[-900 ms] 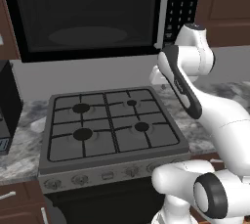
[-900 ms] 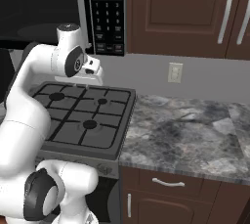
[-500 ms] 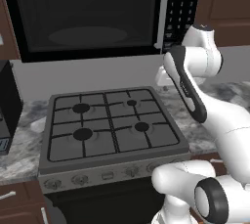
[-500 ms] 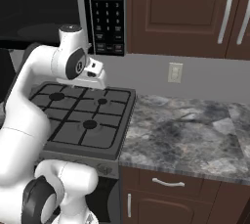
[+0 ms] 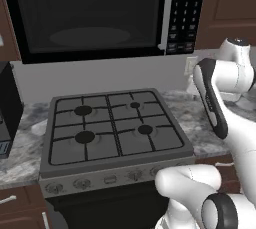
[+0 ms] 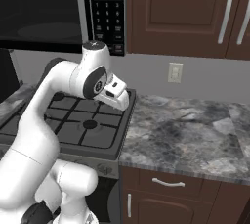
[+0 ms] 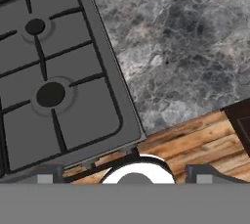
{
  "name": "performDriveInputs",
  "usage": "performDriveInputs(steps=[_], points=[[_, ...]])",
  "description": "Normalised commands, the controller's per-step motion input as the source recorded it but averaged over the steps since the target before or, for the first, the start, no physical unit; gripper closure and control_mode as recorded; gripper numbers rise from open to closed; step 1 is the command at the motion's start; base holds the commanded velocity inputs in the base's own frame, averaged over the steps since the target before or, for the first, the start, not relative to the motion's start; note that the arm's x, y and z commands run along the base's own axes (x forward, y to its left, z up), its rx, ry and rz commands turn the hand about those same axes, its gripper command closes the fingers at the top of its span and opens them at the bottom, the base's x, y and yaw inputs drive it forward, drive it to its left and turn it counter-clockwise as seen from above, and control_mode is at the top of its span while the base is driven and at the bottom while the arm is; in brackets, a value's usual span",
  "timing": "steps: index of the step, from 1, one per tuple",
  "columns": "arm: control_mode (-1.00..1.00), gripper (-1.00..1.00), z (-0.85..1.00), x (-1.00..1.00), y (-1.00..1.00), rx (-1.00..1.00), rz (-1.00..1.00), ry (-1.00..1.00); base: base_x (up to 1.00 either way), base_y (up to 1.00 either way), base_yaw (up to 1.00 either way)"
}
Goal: Take the tongs from the drawer on the right and place them on the dining counter next to the tray containing the hot dog.
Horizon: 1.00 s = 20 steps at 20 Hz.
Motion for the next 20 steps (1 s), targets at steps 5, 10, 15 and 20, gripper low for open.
performDriveInputs(steps=[5,10,15,20], points=[[-1.00,-1.00,-0.31,-0.08,-1.00,0.09,-0.46,0.01,0.00,0.00,0.00],[-1.00,-1.00,-0.32,-0.06,-0.94,0.11,-0.48,0.00,0.00,0.00,0.00],[-1.00,-1.00,-0.68,0.00,-0.80,0.15,-0.43,-0.10,0.00,0.00,0.00],[-1.00,-1.00,-0.87,0.00,-0.58,0.25,-0.38,-0.32,0.00,0.00,0.00]])
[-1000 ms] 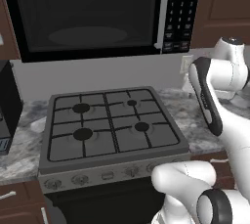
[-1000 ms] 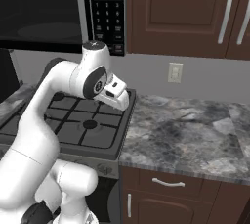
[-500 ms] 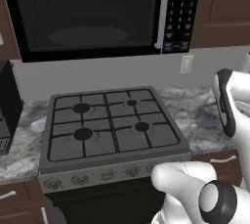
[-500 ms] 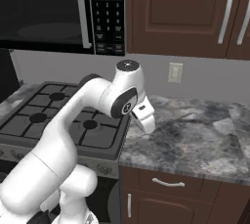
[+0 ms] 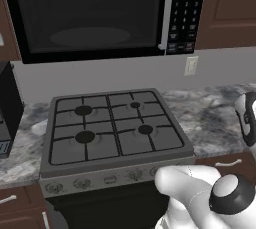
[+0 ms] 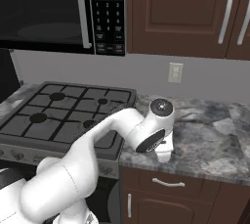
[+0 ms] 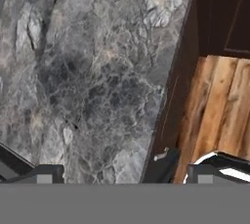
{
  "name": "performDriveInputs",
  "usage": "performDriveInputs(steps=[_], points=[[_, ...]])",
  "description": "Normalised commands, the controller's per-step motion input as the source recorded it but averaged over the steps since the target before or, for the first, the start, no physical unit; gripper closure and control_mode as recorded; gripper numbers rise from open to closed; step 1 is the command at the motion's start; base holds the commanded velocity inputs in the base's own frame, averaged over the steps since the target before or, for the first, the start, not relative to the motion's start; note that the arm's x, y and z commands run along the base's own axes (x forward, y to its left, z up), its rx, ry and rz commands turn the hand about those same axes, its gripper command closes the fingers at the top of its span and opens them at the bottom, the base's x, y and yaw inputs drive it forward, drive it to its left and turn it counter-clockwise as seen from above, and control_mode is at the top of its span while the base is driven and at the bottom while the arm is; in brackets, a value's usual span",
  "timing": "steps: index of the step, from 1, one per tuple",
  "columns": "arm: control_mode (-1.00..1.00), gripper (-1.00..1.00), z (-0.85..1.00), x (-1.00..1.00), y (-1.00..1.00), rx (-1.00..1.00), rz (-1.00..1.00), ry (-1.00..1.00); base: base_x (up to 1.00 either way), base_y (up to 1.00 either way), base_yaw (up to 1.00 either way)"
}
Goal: Take the tongs from the drawer on the right and place them on the dining counter next to the tray containing the hot dog.
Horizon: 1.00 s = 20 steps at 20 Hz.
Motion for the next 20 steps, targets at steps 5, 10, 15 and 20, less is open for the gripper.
performDriveInputs(steps=[5,10,15,20], points=[[-1.00,-1.00,-0.75,-0.06,-0.54,0.25,-0.36,-0.39,0.00,0.00,0.00],[-1.00,-1.00,-0.57,-0.09,-0.49,0.23,-0.32,-0.41,0.00,0.00,0.00],[-1.00,-1.00,-0.42,-0.15,-0.35,0.15,-0.22,-0.35,0.00,0.00,0.00],[-1.00,-1.00,-0.05,-0.25,-0.04,0.02,-0.03,-0.13,0.00,0.00,0.00]])
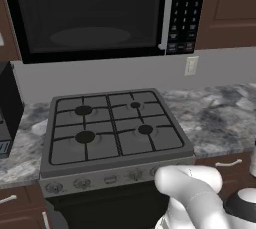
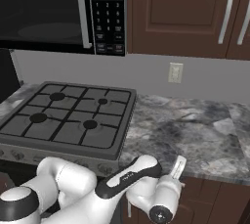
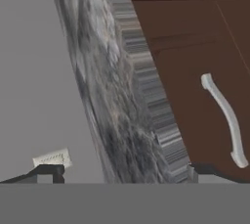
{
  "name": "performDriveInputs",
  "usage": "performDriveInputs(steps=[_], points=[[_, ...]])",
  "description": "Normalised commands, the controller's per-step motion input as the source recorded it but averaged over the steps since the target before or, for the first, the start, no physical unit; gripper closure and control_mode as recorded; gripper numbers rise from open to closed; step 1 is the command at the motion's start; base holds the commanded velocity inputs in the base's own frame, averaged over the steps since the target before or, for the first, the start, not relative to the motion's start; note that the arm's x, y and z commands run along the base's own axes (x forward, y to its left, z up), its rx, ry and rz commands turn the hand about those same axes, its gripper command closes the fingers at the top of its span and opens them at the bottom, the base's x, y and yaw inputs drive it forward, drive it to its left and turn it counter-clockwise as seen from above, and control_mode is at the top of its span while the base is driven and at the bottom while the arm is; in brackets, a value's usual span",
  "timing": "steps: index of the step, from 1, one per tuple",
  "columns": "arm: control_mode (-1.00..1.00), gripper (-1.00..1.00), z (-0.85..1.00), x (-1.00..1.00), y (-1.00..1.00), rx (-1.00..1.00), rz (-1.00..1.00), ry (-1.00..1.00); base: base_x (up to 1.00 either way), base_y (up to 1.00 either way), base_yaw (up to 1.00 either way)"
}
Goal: Take the tongs from the drawer on the right and place them on the dining counter next to the tray containing the hot dog.
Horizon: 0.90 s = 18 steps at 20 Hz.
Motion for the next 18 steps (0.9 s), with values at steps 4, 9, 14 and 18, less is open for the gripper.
performDriveInputs(steps=[4,9,14,18], points=[[-1.00,-1.00,0.00,-0.25,0.00,0.00,0.06,-0.01,0.00,0.00,0.00],[-1.00,-1.00,-0.14,-0.02,-0.07,0.00,0.15,0.00,0.00,0.00,0.00],[-1.00,-1.00,-0.27,0.00,-0.03,0.00,0.15,0.00,0.00,0.00,0.00],[-1.00,-1.00,-0.37,0.00,-0.01,0.00,0.08,-0.03,0.00,0.00,0.00]])
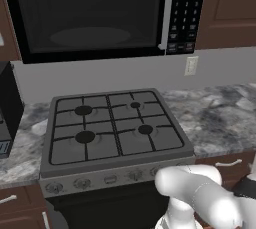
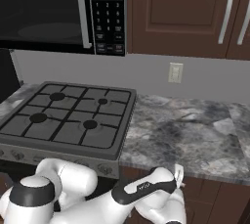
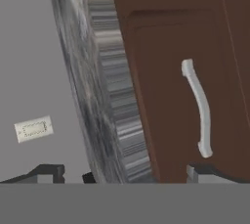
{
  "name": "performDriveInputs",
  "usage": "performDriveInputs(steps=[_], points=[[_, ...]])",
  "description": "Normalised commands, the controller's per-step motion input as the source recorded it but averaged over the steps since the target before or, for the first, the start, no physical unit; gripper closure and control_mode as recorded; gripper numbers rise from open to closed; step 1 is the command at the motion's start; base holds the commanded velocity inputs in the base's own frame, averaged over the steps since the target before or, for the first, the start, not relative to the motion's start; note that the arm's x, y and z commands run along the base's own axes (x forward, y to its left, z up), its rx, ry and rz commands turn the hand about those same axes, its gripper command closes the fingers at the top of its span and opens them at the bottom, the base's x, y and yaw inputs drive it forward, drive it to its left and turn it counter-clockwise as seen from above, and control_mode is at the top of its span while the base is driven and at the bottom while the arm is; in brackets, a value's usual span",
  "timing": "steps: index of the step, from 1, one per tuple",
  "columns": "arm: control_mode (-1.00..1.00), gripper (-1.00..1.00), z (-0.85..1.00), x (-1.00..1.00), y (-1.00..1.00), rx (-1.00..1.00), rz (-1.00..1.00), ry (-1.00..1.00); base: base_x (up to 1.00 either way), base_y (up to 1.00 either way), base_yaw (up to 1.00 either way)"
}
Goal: Take the tongs from the drawer on the right and place them on the dining counter next to the tray containing the hot dog.
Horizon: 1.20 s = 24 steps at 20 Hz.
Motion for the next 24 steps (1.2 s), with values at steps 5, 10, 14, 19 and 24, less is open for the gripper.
performDriveInputs(steps=[5,10,14,19,24], points=[[-1.00,-1.00,-0.45,0.00,0.00,0.00,0.02,-0.01,0.00,0.00,0.00],[-1.00,-1.00,-0.51,0.04,0.00,0.00,0.00,-0.04,0.00,0.00,0.00],[-1.00,-1.00,-0.48,0.05,0.00,0.00,0.00,-0.05,0.00,0.00,0.00],[-1.00,-1.00,-0.28,0.06,0.00,0.00,0.00,-0.06,0.00,0.00,0.00],[-1.00,-1.00,-0.10,0.07,0.00,-0.01,0.00,-0.09,0.00,0.00,0.00]])
